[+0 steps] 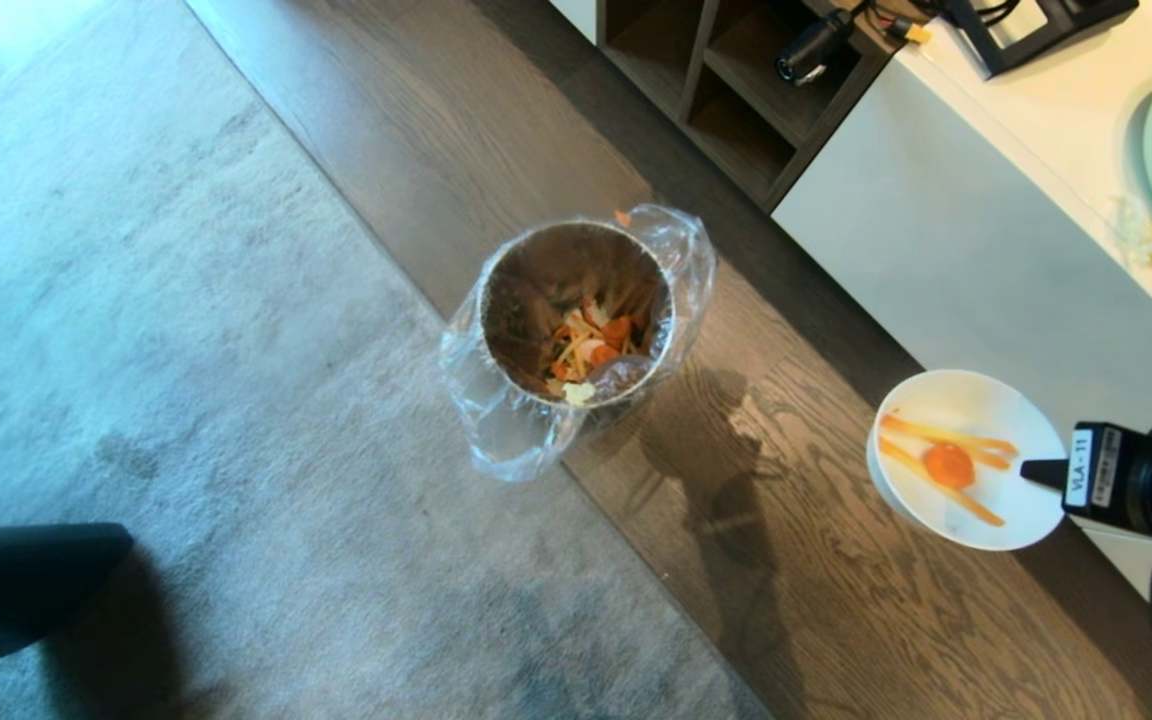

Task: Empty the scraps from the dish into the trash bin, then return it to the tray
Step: Move the bowl over the trash can

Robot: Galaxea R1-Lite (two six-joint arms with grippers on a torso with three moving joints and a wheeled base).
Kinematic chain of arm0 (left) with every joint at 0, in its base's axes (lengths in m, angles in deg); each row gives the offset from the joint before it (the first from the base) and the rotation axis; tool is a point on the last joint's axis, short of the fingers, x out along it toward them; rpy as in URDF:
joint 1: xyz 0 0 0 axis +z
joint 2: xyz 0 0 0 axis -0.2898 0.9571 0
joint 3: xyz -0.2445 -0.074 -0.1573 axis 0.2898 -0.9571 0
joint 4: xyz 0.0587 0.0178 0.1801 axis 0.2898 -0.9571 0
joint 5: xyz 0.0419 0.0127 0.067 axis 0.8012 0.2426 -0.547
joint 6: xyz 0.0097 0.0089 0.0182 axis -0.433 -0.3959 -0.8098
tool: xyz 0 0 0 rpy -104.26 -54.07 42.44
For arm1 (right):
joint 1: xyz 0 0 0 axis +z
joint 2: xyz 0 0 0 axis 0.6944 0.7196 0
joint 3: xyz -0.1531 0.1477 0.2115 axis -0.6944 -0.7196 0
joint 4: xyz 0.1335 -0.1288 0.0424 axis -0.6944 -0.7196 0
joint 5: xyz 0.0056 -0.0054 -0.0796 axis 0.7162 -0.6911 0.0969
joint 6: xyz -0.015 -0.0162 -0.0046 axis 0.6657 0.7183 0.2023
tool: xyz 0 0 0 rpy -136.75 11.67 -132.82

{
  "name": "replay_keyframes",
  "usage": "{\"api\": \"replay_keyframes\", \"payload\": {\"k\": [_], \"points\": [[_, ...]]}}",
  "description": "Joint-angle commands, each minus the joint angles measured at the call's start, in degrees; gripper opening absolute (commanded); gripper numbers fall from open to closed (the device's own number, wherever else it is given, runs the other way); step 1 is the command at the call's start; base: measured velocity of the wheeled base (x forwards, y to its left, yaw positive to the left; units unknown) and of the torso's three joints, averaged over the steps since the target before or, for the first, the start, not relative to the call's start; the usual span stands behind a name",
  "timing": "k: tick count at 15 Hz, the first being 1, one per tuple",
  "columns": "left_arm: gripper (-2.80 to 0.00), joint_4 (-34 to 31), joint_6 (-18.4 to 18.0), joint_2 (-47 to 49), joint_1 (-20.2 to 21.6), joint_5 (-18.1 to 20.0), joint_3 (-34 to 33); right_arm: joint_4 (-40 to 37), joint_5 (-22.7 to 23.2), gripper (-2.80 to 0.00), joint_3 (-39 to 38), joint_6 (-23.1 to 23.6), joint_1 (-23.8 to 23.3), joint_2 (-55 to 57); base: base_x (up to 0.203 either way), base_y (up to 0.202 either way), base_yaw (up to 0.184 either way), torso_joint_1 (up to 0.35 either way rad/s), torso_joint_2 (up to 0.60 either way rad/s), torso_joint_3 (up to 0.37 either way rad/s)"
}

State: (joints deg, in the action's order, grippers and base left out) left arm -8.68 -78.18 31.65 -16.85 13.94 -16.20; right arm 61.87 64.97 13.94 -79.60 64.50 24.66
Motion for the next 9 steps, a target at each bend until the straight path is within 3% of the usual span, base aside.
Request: {"api": "replay_keyframes", "payload": {"k": [1, 4, 9], "points": [[-2.8, 0.02, 0.05, -0.02, 0.0, -0.05, 0.0, 0.01, 0.01, -2.8, 3.38, 1.73, 0.02, 2.05, 0.0, 0.0, 0.0, 0.0, 0.0, 0.0], [-2.8, 0.02, 0.05, -0.02, 0.0, -0.05, 0.0, 0.03, 0.18, -2.8, 9.71, 6.1, 0.15, 6.58, 0.0, 0.0, 0.0, 0.0, 0.0, 0.0], [-2.8, 0.02, 0.05, -0.02, 0.0, -0.05, 0.0, 1.27, -0.32, -2.8, 23.07, 8.33, 6.89, 14.24, 0.0, 0.0, 0.0, 0.0, 0.0, 0.0]]}}
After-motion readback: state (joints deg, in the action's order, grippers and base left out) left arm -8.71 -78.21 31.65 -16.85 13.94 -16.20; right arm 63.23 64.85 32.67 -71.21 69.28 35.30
